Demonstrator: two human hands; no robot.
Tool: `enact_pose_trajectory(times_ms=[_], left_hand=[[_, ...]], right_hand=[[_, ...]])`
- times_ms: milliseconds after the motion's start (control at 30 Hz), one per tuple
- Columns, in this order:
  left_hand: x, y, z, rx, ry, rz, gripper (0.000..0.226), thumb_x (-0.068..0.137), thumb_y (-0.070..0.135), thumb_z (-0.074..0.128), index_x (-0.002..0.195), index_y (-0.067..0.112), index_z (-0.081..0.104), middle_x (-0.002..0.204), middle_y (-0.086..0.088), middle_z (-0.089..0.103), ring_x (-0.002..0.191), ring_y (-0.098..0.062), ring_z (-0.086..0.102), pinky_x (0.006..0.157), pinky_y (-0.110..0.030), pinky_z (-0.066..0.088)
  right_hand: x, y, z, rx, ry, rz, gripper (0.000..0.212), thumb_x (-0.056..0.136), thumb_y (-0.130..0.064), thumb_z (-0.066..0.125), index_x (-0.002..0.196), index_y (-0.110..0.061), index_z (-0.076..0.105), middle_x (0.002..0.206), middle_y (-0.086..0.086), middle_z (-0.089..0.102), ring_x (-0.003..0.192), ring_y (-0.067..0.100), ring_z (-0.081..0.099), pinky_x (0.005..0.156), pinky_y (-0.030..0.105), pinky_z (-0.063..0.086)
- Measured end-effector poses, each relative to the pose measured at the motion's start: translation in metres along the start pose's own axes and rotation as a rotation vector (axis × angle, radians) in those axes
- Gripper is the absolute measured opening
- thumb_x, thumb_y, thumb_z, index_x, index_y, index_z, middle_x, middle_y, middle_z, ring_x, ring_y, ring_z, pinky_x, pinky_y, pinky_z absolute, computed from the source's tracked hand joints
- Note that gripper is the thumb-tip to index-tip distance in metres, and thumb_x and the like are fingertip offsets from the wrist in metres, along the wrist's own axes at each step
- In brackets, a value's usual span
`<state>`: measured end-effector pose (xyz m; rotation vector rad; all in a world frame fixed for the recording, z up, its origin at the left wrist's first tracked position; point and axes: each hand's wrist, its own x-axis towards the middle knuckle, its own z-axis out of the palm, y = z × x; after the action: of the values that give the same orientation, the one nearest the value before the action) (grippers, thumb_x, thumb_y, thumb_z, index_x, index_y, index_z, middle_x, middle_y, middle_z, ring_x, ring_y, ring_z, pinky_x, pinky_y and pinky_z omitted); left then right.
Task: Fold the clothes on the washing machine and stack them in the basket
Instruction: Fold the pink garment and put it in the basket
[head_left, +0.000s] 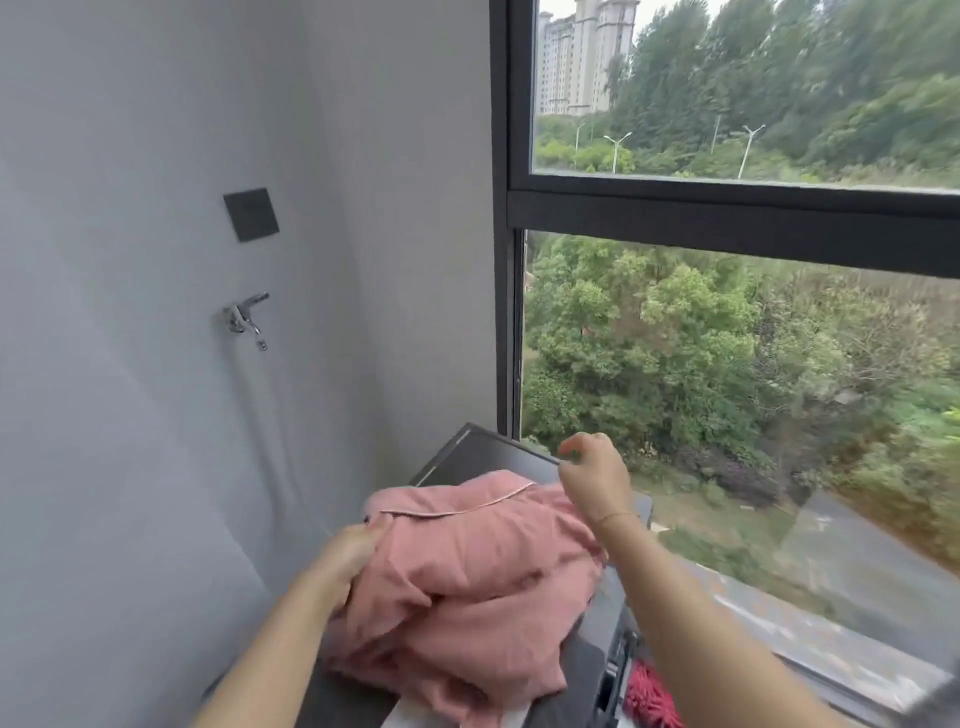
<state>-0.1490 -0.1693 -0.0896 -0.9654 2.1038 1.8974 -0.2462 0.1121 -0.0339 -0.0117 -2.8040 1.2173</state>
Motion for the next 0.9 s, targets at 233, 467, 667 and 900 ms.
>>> enact_pose_trajectory(times_ms=[233,467,667,900], left_hand=[[-0.021,-0.057,0.014,-0.095,0.069,-0.068,0.031,0.092,0.008,0.062,0.118,-0.008,0.058,0.11,-0.014,0.064,0.104,-0.026,0.059,0.101,-0.039,0.044],[-0.018,-0.057,0.006,-0.177,0.105,-0.025,0.041,0.073,0.04,0.082,0.102,0.013,0.073,0.105,-0.008,0.072,0.098,-0.025,0.068,0.093,-0.047,0.053],[-0.03,-0.03,0.006,-0.255,0.061,0.018,0.034,0.075,0.033,0.078,0.103,0.018,0.066,0.107,-0.007,0.071,0.098,-0.022,0.067,0.094,-0.041,0.051],[-0.037,-0.01,0.002,-0.293,0.13,-0.043,0.059,0.076,0.065,0.064,0.112,0.018,0.065,0.11,-0.005,0.069,0.103,-0.023,0.064,0.097,-0.04,0.048]], right_hand=[[0.0,0.029,0.04,0.014,-0.062,0.062,0.027,0.083,-0.003,0.051,0.093,-0.014,0.074,0.103,0.004,0.071,0.099,0.022,0.062,0.08,0.028,0.044],[0.037,0.047,0.08,-0.154,-0.237,0.087,0.04,0.085,-0.001,0.046,0.115,-0.015,0.068,0.124,0.008,0.064,0.114,0.027,0.058,0.096,0.036,0.048],[0.055,0.046,0.116,-0.428,-0.431,-0.014,0.038,0.093,-0.008,0.04,0.125,-0.016,0.059,0.129,0.012,0.057,0.121,0.031,0.052,0.095,0.038,0.044],[0.048,0.073,0.138,-0.448,-0.306,-0.019,0.019,0.092,-0.022,0.054,0.095,-0.01,0.07,0.104,0.014,0.068,0.095,0.033,0.062,0.075,0.033,0.045]])
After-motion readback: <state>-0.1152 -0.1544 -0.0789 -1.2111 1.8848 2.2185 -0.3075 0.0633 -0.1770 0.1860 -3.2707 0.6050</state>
